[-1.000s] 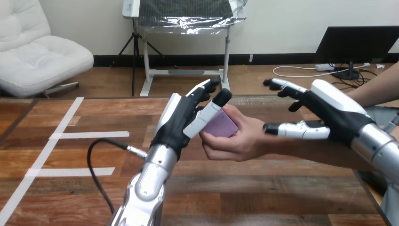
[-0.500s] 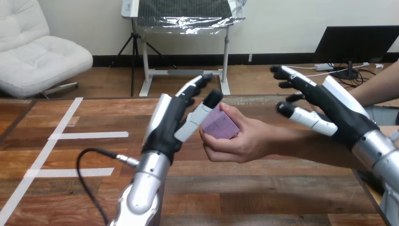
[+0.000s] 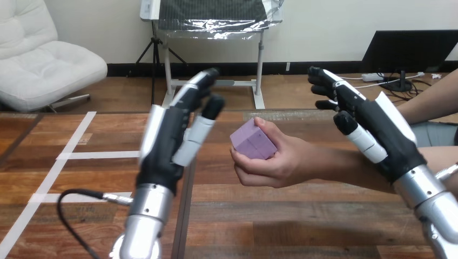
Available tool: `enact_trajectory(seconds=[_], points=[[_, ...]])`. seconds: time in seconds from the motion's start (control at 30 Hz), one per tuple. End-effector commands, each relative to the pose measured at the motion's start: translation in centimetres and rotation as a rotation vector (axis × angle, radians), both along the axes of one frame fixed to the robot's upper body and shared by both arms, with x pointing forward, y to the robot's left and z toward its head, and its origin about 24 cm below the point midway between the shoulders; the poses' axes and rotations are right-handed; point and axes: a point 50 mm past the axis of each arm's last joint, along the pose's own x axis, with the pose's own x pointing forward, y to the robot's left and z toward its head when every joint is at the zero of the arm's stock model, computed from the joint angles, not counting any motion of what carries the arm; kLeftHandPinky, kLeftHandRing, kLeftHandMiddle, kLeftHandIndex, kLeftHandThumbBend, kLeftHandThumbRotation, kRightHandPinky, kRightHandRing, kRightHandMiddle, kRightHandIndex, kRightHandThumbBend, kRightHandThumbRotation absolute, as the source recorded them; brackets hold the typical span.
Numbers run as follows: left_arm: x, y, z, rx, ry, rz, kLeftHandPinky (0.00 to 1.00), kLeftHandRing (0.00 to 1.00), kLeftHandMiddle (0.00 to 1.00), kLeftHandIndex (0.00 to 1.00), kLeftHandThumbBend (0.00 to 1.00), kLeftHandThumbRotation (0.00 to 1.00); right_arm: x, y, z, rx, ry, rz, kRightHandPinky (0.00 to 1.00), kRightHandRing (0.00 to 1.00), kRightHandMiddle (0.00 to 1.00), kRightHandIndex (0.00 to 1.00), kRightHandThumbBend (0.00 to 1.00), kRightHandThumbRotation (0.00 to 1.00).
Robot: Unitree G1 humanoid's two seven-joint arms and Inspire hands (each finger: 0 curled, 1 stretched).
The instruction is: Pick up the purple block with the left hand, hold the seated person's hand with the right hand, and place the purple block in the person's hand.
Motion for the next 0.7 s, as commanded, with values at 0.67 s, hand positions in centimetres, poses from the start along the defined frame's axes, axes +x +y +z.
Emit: enact_trajectory(seconds=[0.67], points=[[-5.3,3.0,4.6,-0.119,-0.212,-0.024,0.82,0.84,0.86,0.84,0.88,1.00,-3.9,3.7,3.4,0.373,-0.147,0.143,0.82,0.90,0.92,0.91,0.98,1.00]])
